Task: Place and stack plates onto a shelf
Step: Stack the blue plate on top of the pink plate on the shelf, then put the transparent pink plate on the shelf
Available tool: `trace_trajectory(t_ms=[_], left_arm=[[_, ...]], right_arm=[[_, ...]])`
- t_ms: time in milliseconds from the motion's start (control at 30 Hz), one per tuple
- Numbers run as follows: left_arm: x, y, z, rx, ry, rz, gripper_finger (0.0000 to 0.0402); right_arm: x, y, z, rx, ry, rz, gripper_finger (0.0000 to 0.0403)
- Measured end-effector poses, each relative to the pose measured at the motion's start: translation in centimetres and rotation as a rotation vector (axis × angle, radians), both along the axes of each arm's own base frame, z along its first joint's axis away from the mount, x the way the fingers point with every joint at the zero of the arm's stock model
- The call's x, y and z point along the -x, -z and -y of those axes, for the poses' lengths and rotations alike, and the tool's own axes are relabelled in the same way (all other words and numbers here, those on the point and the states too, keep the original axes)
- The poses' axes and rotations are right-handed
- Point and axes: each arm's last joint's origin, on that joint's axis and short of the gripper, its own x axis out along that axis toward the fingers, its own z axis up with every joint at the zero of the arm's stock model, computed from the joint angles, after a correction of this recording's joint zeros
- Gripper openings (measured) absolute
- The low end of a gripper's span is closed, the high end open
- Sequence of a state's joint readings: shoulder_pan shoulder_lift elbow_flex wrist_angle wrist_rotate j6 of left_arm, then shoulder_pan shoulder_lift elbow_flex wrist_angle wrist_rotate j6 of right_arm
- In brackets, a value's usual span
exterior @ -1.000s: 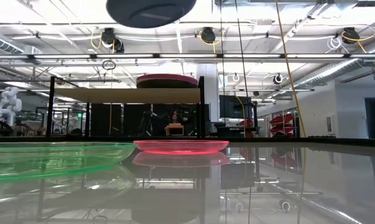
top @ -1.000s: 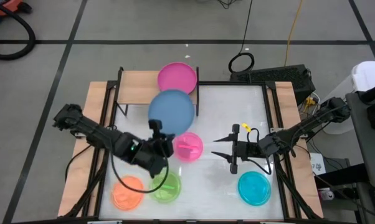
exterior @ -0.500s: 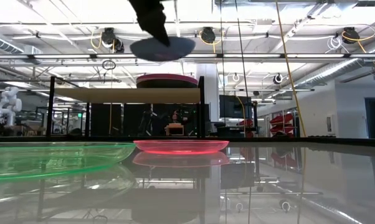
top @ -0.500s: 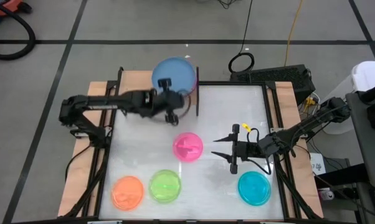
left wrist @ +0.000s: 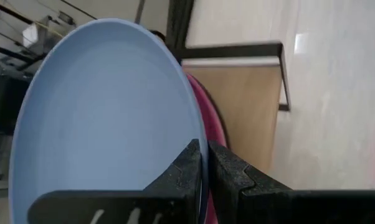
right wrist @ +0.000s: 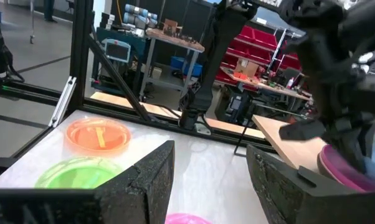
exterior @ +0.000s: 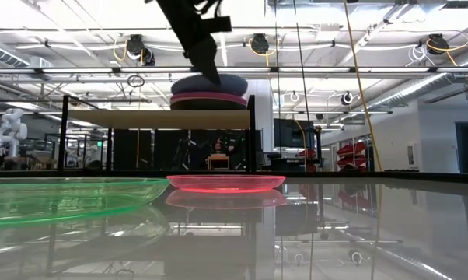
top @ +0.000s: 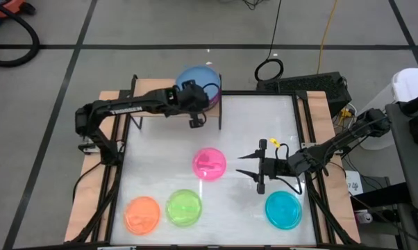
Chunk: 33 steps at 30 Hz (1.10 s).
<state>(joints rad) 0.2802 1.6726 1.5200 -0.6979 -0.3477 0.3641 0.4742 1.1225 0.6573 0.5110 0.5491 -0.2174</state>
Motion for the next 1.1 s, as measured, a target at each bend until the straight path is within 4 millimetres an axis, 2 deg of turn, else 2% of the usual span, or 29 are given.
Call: trace_trajectory(t_ms=[133,367,433,600,700,800,967,1100], left_arm=[[-0.8,1.6,-0.4,0.016,-0.003,-0.048,0.0026],[-1.1,2.5,-1.0,0.031,-0.040,-0.062,0.0032],[-1.1,2.5,-1.0,0.038,-0.041,-0.064,0.0049],[-0.6,1.4,-0.3,0.042,-0.040,-0.033,0.0122],[0.3,-0.3,0.7,0.010,-0.035,-0.010,0.0155],[2.0,-3.5,2.2,-0.031,-0.041,0.044,0.0168],[6.7,-9.6,5.9,0.052,-0.010,0.290,0.0170],[11.3,-11.3,8.9,0.159,0.083,0.420,0.0170]], right_arm=[[0.0,0.0,0.0,0.000,0.000,0.000,0.0183],[0.0,0.0,0.0,0.005,0.000,0.001,0.0183],[0.0,0.0,0.0,0.008,0.001,0.000,0.0183],[0.0,0.0,0.0,0.014,0.001,0.000,0.0183],[0.0,0.0,0.0,0.015,0.001,0.000,0.0183],[0.0,0.0,0.0,0.026,0.001,-0.001,0.0183],[0.0,0.0,0.0,0.032,0.000,-0.004,0.0183],[0.0,0.1,0.0,0.038,-0.002,-0.012,0.0183]])
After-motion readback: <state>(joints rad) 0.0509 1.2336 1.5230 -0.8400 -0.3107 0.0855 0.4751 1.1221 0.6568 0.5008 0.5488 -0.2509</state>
